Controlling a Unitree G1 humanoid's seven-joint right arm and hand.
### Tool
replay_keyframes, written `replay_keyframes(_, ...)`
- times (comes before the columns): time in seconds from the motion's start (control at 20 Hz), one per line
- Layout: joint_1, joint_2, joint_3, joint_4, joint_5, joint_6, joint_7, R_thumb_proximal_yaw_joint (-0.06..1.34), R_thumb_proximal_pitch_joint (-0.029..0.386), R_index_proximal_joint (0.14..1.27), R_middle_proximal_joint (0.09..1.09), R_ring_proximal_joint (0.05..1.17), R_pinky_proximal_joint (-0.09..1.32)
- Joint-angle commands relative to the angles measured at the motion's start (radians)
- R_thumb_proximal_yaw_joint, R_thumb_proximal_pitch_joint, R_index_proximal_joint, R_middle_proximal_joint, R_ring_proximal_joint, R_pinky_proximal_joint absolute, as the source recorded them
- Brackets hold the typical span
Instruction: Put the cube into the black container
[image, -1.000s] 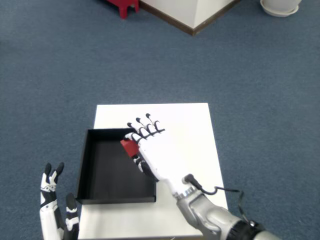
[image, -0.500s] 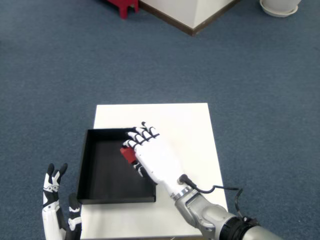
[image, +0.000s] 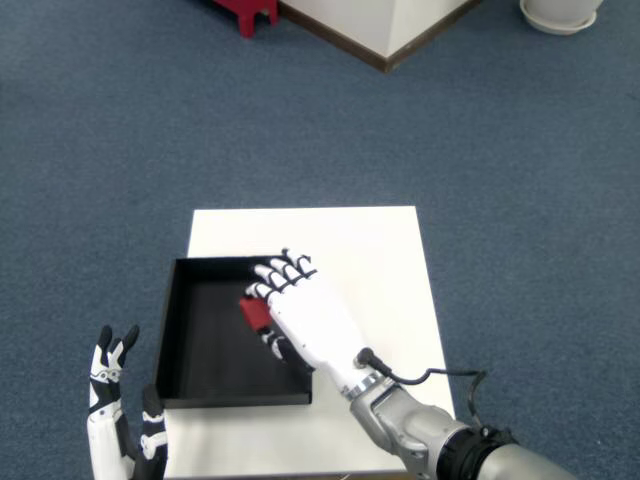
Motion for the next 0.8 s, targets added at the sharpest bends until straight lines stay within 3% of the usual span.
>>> replay_keyframes(0.05,-0.071,-0.002,-0.010,-0.039,0.029,-0.012,-0.040,0.67,0.117,0.38,0.22,0.23,0.09)
replay_keyframes(0.8,-0.085,-0.014,-0.006,-0.062,0.061,0.012,-0.052,0.68,0.136,0.39,0.20,0.20,0.04)
